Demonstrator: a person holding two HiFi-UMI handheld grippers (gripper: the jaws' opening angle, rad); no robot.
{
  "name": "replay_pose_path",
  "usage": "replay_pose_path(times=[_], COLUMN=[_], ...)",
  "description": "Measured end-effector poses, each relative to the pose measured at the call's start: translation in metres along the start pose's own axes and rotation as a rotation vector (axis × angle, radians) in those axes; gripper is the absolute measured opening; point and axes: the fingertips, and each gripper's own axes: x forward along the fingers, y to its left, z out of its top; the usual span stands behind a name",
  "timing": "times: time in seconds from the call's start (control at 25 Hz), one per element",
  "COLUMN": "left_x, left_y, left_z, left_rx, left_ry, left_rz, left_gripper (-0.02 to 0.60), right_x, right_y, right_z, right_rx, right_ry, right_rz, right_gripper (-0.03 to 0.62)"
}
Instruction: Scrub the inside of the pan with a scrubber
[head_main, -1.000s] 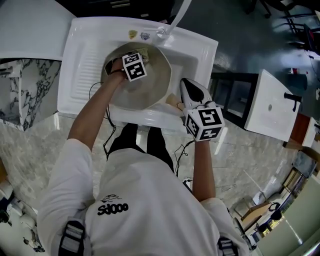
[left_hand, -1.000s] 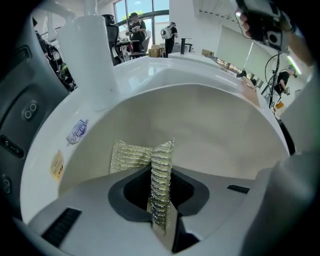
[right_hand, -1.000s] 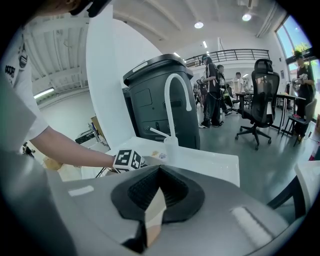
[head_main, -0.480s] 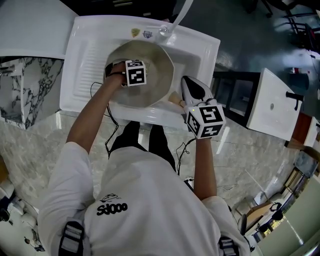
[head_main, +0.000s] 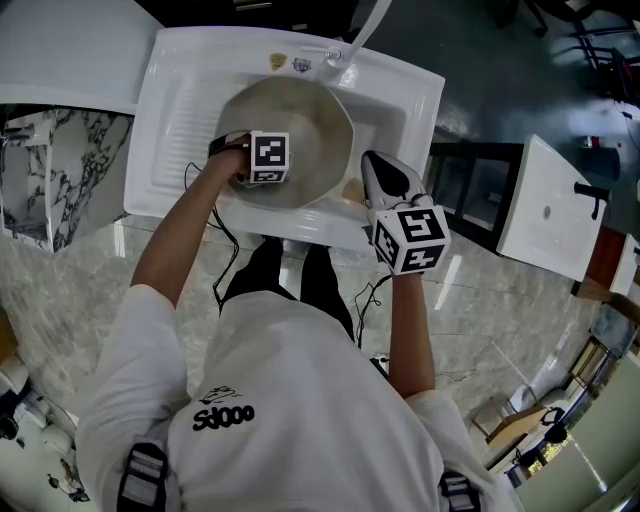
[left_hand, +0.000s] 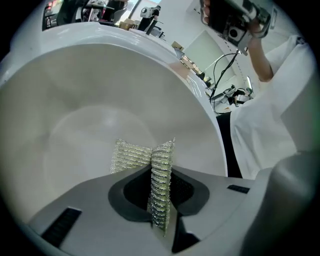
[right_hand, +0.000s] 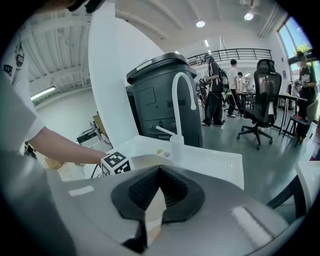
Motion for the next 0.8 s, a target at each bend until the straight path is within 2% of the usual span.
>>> replay_pose_path(times=[0.16, 0.36, 0.44, 0.64, 0.8], left_x=[0.009, 0.009, 0.008, 0.008, 0.004], left_y=[-0.009, -0.024, -0.024, -0.004, 0.007], left_z=[-0.004, -0.014, -0.019, -0.03, -0.031], left_rx=[0.024, 0.076, 0.082, 0.098, 0.094], left_ry=[0.028, 0.118, 0.152, 0.233, 0.229], left_rz=[-0.035, -0.127, -0.136, -0.041, -0.005], left_gripper=[0.066, 0.066, 0.066, 0.066, 0.066], right_x=[-0.003, -0.005, -0.006, -0.006, -0.007], right_y=[0.0, 0.002, 0.004, 0.005, 0.001], right_z=[-0.005, -0.009, -0.01, -0.012, -0.012], right_rx=[0.0, 0.002, 0.002, 0.02, 0.031], right_ry=[0.011, 0.021, 0.022, 0.021, 0.018], right_rz=[-0.006, -0.012, -0.011, -0.005, -0.012], right_gripper=[0.009, 0.009, 0.009, 0.009, 0.009])
